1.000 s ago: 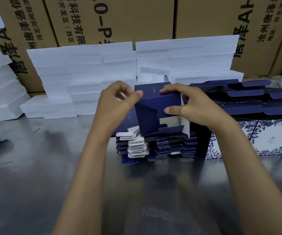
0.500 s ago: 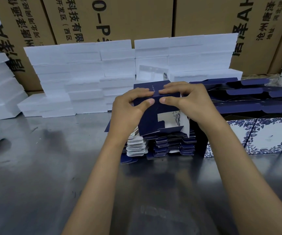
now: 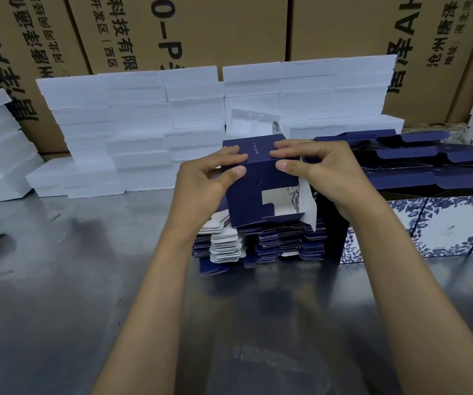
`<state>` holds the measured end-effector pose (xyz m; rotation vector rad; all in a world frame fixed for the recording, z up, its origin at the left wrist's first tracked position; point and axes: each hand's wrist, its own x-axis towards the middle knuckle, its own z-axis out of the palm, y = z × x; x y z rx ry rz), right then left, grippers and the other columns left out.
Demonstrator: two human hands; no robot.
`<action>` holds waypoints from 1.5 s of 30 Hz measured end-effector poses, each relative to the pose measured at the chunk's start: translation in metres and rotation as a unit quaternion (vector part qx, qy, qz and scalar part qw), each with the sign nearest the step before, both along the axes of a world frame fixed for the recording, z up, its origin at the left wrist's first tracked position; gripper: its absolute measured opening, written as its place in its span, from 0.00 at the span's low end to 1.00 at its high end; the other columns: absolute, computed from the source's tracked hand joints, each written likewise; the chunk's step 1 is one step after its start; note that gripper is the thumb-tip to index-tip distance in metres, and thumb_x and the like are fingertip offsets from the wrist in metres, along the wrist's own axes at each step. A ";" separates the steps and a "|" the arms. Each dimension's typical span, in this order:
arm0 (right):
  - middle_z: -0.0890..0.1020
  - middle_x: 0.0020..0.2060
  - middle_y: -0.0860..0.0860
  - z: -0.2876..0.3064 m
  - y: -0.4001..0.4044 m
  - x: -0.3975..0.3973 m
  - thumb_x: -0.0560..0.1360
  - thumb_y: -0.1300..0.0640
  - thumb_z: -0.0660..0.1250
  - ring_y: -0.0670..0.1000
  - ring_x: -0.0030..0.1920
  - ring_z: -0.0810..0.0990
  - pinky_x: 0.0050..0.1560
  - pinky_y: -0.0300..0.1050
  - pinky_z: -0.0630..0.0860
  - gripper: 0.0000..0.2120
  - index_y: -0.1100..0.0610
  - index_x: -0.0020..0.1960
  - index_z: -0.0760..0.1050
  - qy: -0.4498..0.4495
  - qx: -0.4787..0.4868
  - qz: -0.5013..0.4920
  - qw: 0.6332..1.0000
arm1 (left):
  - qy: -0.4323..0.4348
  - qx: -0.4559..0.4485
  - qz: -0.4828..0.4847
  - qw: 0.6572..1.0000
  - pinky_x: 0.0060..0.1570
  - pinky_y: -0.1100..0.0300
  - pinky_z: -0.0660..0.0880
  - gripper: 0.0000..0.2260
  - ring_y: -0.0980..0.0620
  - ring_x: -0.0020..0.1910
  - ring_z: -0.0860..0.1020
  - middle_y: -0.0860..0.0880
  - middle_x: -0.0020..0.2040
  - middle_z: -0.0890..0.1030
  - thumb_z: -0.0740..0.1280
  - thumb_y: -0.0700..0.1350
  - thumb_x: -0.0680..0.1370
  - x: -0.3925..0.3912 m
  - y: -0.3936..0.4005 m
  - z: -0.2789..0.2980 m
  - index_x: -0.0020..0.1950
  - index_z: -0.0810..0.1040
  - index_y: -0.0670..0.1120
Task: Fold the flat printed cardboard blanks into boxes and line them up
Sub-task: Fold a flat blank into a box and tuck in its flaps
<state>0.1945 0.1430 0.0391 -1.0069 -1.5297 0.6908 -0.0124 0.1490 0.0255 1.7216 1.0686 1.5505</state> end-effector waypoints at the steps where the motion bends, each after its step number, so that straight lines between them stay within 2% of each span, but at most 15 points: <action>1: 0.85 0.58 0.43 -0.001 0.000 0.000 0.74 0.63 0.76 0.38 0.63 0.79 0.71 0.49 0.73 0.10 0.49 0.50 0.86 0.006 -0.003 -0.001 1.000 | 0.003 0.002 -0.013 1.000 0.61 0.59 0.78 0.12 0.62 0.64 0.77 0.52 0.63 0.82 0.72 0.36 0.77 -0.002 -0.001 0.000 0.57 0.85 0.47; 5: 0.84 0.60 0.43 -0.001 0.003 0.000 0.75 0.62 0.75 0.39 0.64 0.78 0.70 0.47 0.74 0.11 0.48 0.51 0.87 0.029 -0.015 0.006 0.999 | 0.067 0.027 -0.074 0.995 0.56 0.68 0.75 0.16 0.65 0.61 0.76 0.62 0.61 0.78 0.74 0.38 0.74 -0.002 -0.004 -0.001 0.58 0.80 0.54; 8: 0.81 0.64 0.41 -0.002 0.005 0.000 0.75 0.60 0.75 0.39 0.67 0.75 0.68 0.43 0.72 0.11 0.45 0.52 0.87 0.025 -0.020 0.005 0.999 | 0.201 0.043 -0.036 0.978 0.62 0.72 0.67 0.26 0.64 0.68 0.66 0.59 0.66 0.66 0.82 0.48 0.66 0.011 -0.004 -0.007 0.58 0.74 0.59; 10: 0.81 0.64 0.41 -0.002 0.007 0.001 0.77 0.56 0.73 0.38 0.66 0.76 0.66 0.41 0.72 0.08 0.46 0.54 0.87 0.038 -0.029 0.003 0.999 | 0.234 0.057 -0.007 0.971 0.63 0.71 0.66 0.31 0.58 0.69 0.64 0.56 0.67 0.62 0.83 0.51 0.62 0.018 -0.002 -0.011 0.58 0.71 0.59; 13: 0.85 0.59 0.44 -0.002 0.008 0.006 0.82 0.55 0.66 0.45 0.62 0.81 0.65 0.46 0.77 0.10 0.48 0.59 0.84 0.095 -0.059 0.022 0.993 | 0.215 0.091 0.032 0.972 0.66 0.64 0.66 0.28 0.53 0.68 0.66 0.54 0.65 0.63 0.83 0.48 0.64 0.020 0.002 -0.015 0.57 0.71 0.56; 17: 0.80 0.66 0.52 -0.003 0.012 0.019 0.80 0.68 0.56 0.50 0.63 0.81 0.59 0.45 0.78 0.22 0.54 0.69 0.77 0.102 -0.108 0.079 0.986 | 0.211 0.132 0.064 0.966 0.66 0.60 0.68 0.21 0.52 0.66 0.68 0.54 0.62 0.66 0.80 0.46 0.69 0.020 0.008 -0.020 0.55 0.73 0.53; 19: 0.79 0.67 0.52 -0.007 0.011 0.023 0.78 0.71 0.57 0.51 0.63 0.80 0.56 0.46 0.80 0.27 0.53 0.73 0.72 0.053 -0.146 0.119 0.981 | 0.214 0.157 0.080 0.961 0.65 0.60 0.69 0.19 0.51 0.65 0.68 0.54 0.61 0.67 0.79 0.46 0.70 0.022 0.010 -0.024 0.54 0.74 0.51; 23: 0.82 0.63 0.47 -0.015 0.008 0.021 0.76 0.66 0.70 0.49 0.65 0.80 0.70 0.53 0.73 0.30 0.45 0.73 0.71 -0.038 -0.173 0.182 0.967 | 0.210 0.199 0.106 0.951 0.61 0.59 0.72 0.17 0.51 0.65 0.69 0.52 0.62 0.68 0.78 0.45 0.72 0.025 0.012 -0.032 0.55 0.74 0.50; 26: 0.83 0.63 0.47 -0.017 0.010 0.013 0.73 0.55 0.77 0.47 0.62 0.82 0.70 0.51 0.74 0.31 0.46 0.73 0.70 -0.035 -0.176 0.126 0.976 | 0.206 0.203 0.094 0.953 0.60 0.60 0.73 0.18 0.51 0.66 0.69 0.52 0.64 0.67 0.76 0.41 0.73 0.027 0.014 -0.036 0.57 0.73 0.51; 29: 0.82 0.63 0.45 -0.024 0.014 0.005 0.73 0.49 0.77 0.46 0.62 0.81 0.69 0.49 0.75 0.31 0.45 0.73 0.70 -0.050 -0.168 0.058 0.983 | 0.187 0.201 0.082 0.958 0.55 0.65 0.74 0.22 0.56 0.61 0.70 0.55 0.61 0.65 0.74 0.38 0.72 0.023 0.017 -0.036 0.58 0.68 0.53; 34: 0.81 0.57 0.41 -0.032 0.023 -0.004 0.76 0.49 0.74 0.35 0.53 0.78 0.40 0.27 0.76 0.25 0.48 0.70 0.72 -0.031 -0.113 -0.024 0.993 | 0.102 0.104 0.039 0.989 0.54 0.64 0.79 0.38 0.62 0.65 0.72 0.56 0.69 0.61 0.76 0.34 0.70 0.015 0.020 -0.038 0.70 0.61 0.57; 36: 0.81 0.53 0.38 -0.036 0.027 -0.008 0.77 0.50 0.73 0.36 0.53 0.78 0.46 0.31 0.78 0.19 0.48 0.66 0.74 -0.046 -0.082 -0.050 0.994 | 0.078 0.072 0.026 0.994 0.47 0.75 0.75 0.40 0.75 0.59 0.70 0.55 0.71 0.63 0.77 0.34 0.70 0.014 0.020 -0.037 0.74 0.61 0.57; 37: 0.81 0.51 0.38 -0.038 0.028 -0.011 0.78 0.51 0.73 0.37 0.53 0.79 0.51 0.36 0.80 0.15 0.47 0.63 0.75 -0.053 -0.068 -0.066 0.994 | 0.079 0.068 0.027 0.994 0.46 0.76 0.73 0.39 0.77 0.56 0.70 0.55 0.71 0.66 0.77 0.36 0.70 0.014 0.021 -0.037 0.74 0.62 0.57; 42: 0.84 0.53 0.47 -0.045 0.026 -0.023 0.80 0.51 0.70 0.50 0.56 0.82 0.58 0.50 0.79 0.15 0.53 0.64 0.77 -0.088 -0.019 -0.148 0.985 | 0.074 0.051 0.033 0.995 0.53 0.64 0.79 0.35 0.60 0.57 0.77 0.61 0.63 0.71 0.75 0.37 0.72 0.015 0.018 -0.037 0.69 0.63 0.61; 45: 0.84 0.52 0.48 -0.047 0.024 -0.027 0.80 0.51 0.70 0.51 0.55 0.82 0.56 0.48 0.79 0.14 0.54 0.64 0.77 -0.093 -0.002 -0.177 0.980 | 0.073 0.048 0.032 0.996 0.48 0.69 0.78 0.34 0.56 0.56 0.79 0.65 0.61 0.71 0.75 0.37 0.72 0.015 0.017 -0.035 0.67 0.63 0.62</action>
